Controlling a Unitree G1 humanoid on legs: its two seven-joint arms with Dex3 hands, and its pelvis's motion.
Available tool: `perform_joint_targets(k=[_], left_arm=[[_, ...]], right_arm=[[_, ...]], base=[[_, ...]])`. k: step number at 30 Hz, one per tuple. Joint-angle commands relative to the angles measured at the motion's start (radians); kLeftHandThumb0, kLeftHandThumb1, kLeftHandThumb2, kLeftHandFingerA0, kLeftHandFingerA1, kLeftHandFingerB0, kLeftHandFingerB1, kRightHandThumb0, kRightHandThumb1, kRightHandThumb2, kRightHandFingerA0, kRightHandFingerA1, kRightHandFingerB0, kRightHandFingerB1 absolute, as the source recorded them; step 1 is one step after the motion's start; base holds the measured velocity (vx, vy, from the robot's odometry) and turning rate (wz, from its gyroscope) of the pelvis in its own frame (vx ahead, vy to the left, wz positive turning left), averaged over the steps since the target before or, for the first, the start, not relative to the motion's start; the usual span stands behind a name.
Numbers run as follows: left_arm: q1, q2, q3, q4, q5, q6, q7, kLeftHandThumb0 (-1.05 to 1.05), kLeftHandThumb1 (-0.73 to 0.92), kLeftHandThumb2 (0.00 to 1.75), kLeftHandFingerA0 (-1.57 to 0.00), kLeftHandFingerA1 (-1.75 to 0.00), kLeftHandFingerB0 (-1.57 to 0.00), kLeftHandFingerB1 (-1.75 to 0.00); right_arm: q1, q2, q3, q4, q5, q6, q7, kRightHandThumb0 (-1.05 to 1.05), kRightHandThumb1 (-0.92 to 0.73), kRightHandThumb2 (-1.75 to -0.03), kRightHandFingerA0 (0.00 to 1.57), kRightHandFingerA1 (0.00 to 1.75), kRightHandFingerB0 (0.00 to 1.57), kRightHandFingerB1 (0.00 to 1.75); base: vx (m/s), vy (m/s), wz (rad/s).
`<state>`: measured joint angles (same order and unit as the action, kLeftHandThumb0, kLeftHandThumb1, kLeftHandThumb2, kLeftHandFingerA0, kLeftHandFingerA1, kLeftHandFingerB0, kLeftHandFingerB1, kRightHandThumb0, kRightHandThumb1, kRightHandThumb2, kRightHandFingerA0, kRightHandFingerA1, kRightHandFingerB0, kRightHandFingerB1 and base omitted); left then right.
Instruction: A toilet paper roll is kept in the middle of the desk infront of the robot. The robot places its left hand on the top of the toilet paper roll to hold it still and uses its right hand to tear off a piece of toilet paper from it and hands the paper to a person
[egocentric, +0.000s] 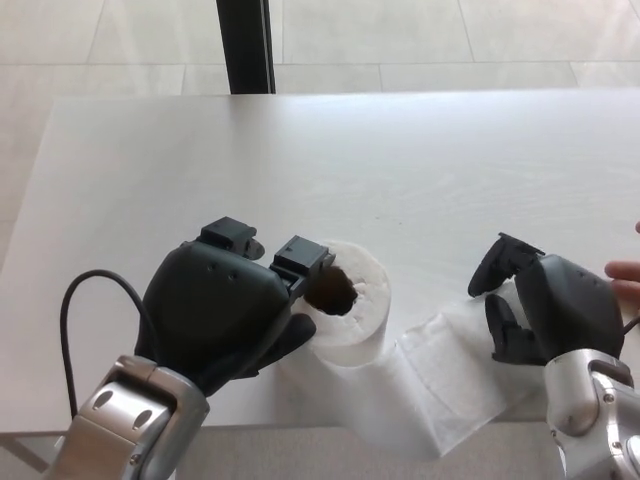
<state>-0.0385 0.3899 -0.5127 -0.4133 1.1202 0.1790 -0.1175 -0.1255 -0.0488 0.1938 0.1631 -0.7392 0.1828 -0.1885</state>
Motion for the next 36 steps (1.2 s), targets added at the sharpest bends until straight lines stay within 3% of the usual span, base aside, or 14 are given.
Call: perform_joint_targets(k=[1, 7, 13, 19, 23, 24, 25, 29, 33, 34, 35, 36], left_arm=[[0.013, 0.015, -0.001, 0.033, 0.006, -0.033, -0.045, -0.59, 0.80, 0.63, -0.40, -0.63, -0.40, -0.51], [0.009, 0.011, -0.007, 0.038, 0.010, -0.036, -0.040, -0.58, 0.78, 0.63, -0.41, -0.63, -0.41, -0.52], [0.014, 0.020, -0.010, 0.038, 0.017, -0.037, -0.045, -0.58, 0.79, 0.64, -0.41, -0.63, -0.41, -0.52], [0.015, 0.026, -0.006, 0.039, 0.015, -0.038, -0.060, -0.57, 0.80, 0.64, -0.41, -0.63, -0.41, -0.52], [0.022, 0.028, -0.009, 0.045, 0.021, -0.048, -0.033, -0.56, 0.79, 0.64, -0.42, -0.64, -0.42, -0.53], [0.026, 0.028, -0.009, 0.048, 0.021, -0.052, -0.018, -0.54, 0.58, 1.02, -0.45, -0.69, -0.36, -0.60], [0.029, 0.028, -0.010, 0.049, 0.019, -0.053, -0.017, -0.57, 0.79, 0.63, -0.43, -0.66, -0.43, -0.54], [0.036, 0.031, -0.009, 0.050, 0.013, -0.054, -0.017, -0.57, 0.79, 0.64, -0.42, -0.65, -0.42, -0.54], [0.042, 0.027, -0.012, 0.058, 0.012, -0.055, -0.001, -0.58, 0.79, 0.63, -0.43, -0.66, -0.44, -0.55], [0.042, 0.028, -0.014, 0.057, 0.017, -0.053, -0.005, -0.55, 0.59, 1.03, -0.44, -0.69, -0.36, -0.61], [0.042, 0.028, -0.014, 0.057, 0.018, -0.053, -0.005, -0.55, 0.59, 1.03, -0.44, -0.69, -0.36, -0.61], [0.056, 0.026, -0.018, 0.054, 0.014, -0.050, -0.006, -0.58, 0.79, 0.64, -0.42, -0.66, -0.42, -0.54]], right_arm=[[0.025, 0.086, -0.100, -0.043, 0.251, -0.226, -0.098, -0.17, -0.40, -1.37, 0.85, 1.72, 0.74, 1.61], [0.022, 0.171, -0.140, -0.120, 0.315, -0.201, -0.062, -0.25, -0.43, -1.28, 0.86, 1.74, 0.77, 1.59], [-0.016, 0.223, -0.170, -0.203, 0.360, -0.174, -0.031, -0.20, -0.40, -1.35, 0.94, 1.64, 0.85, 1.51], [-0.054, 0.265, -0.209, -0.278, 0.421, -0.097, 0.008, -0.21, -0.35, -1.40, 0.99, 1.69, 0.86, 1.50], [-0.107, 0.330, -0.280, -0.325, 0.554, -0.034, 0.022, -0.17, -0.33, -1.41, 0.97, 1.72, 0.88, 1.50], [-0.124, 0.334, -0.294, -0.331, 0.568, -0.017, 0.017, -0.15, -0.36, -1.40, 1.00, 1.75, 0.88, 1.52], [-0.147, 0.356, -0.323, -0.345, 0.620, 0.021, 0.010, -0.15, -0.36, -1.40, 1.01, 1.75, 0.90, 1.51], [-0.201, 0.404, -0.377, -0.371, 0.709, 0.094, -0.030, -0.12, -0.30, -1.45, 1.01, 1.75, 0.89, 1.54], [-0.268, 0.482, -0.450, -0.409, 0.804, 0.189, -0.130, -0.09, -0.36, -1.49, 1.04, 1.75, 0.93, 1.52], [-0.283, 0.496, -0.467, -0.413, 0.834, 0.192, -0.149, -0.07, -0.36, -1.51, 1.03, 1.75, 0.92, 1.53], [-0.286, 0.498, -0.470, -0.415, 0.838, 0.196, -0.151, -0.07, -0.36, -1.51, 1.03, 1.75, 0.92, 1.53], [-0.288, 0.520, -0.486, -0.422, 0.872, 0.196, -0.169, -0.06, -0.38, -1.52, 1.03, 1.75, 0.91, 1.55]], base=[[0.00, 0.000, 0.00], [0.00, 0.000, 0.00], [0.00, 0.000, 0.00], [0.00, 0.000, 0.00], [0.00, 0.000, 0.00], [0.00, 0.000, 0.00], [0.00, 0.000, 0.00], [0.00, 0.000, 0.00], [0.00, 0.000, 0.00], [0.00, 0.000, 0.00], [0.00, 0.000, 0.00], [0.00, 0.000, 0.00]])
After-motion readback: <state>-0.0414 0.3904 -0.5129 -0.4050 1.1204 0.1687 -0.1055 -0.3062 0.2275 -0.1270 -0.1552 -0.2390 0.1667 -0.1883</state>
